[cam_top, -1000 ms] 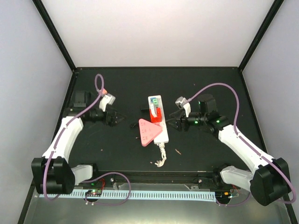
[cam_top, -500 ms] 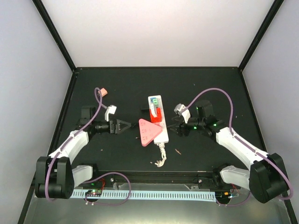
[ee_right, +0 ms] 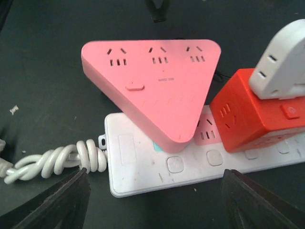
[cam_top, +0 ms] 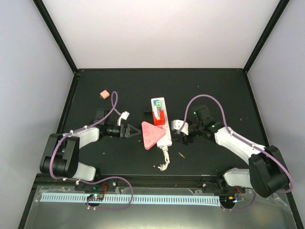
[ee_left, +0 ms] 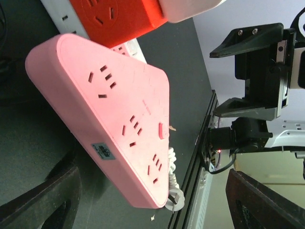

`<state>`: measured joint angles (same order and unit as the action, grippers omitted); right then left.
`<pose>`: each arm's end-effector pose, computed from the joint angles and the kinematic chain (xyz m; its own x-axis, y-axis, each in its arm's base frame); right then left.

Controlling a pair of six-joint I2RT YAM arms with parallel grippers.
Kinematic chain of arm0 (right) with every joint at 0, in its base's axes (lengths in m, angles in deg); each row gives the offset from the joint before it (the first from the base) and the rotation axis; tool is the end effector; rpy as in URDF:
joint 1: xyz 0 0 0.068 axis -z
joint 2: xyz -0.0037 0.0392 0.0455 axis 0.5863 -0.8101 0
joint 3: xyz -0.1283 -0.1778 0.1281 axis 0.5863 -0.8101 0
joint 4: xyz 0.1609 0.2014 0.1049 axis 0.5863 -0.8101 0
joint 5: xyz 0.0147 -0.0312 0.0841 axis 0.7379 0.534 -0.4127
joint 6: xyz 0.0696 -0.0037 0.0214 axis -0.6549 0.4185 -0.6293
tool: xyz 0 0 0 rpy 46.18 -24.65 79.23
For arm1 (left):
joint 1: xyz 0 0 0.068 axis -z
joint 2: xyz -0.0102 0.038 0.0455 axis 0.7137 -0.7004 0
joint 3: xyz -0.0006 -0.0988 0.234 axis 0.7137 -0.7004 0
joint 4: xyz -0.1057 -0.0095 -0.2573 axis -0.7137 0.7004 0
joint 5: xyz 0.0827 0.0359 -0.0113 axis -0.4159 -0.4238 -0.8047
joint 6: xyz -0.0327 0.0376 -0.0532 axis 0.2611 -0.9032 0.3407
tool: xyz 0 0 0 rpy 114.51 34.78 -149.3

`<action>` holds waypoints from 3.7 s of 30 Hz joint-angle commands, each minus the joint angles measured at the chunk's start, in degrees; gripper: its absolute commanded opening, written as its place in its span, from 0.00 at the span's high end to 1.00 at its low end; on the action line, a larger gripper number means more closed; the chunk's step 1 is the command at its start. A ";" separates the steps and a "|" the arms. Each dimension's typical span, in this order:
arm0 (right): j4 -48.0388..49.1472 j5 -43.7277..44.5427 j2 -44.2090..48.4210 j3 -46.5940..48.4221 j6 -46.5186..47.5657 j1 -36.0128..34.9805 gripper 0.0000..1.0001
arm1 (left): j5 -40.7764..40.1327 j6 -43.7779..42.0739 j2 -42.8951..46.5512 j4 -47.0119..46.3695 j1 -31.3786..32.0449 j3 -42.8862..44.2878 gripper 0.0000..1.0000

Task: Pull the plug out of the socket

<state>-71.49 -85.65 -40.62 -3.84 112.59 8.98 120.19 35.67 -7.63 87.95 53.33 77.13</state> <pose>0.2263 0.1580 0.1541 0.0701 -0.6095 -0.7897 -0.9857 0.0792 -0.1486 0.2409 -0.0885 0.1078 -0.9263 0.0231 -0.3762 0.3586 0.3612 -0.8608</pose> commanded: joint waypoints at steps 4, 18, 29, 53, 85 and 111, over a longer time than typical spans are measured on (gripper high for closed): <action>1.48 5.07 -5.16 1.84 11.66 -1.33 0.22 | 1.06 0.24 -3.94 -1.88 1.28 1.66 0.18; 3.89 11.08 -9.23 3.95 11.36 -4.74 0.22 | 1.24 1.26 -10.90 -5.35 2.41 1.66 0.27; 0.55 13.62 -14.96 9.47 12.66 -6.98 0.22 | 2.46 3.85 -15.47 -11.01 3.23 1.78 0.31; -7.57 17.26 -23.16 15.70 15.73 -7.79 0.24 | 3.43 7.23 -18.79 -16.92 4.68 1.60 0.37; -11.03 19.18 -26.34 17.11 17.60 -9.42 0.25 | 6.89 25.31 -26.98 -42.83 7.94 -0.97 0.52; -10.80 21.07 -27.26 17.06 18.14 -10.17 0.25 | 11.13 35.26 -25.03 -50.13 7.86 -3.61 0.94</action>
<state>-79.36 -69.26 -65.21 14.32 128.98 -0.49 127.51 70.43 -34.71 40.35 60.96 74.42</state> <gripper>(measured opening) 0.747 0.362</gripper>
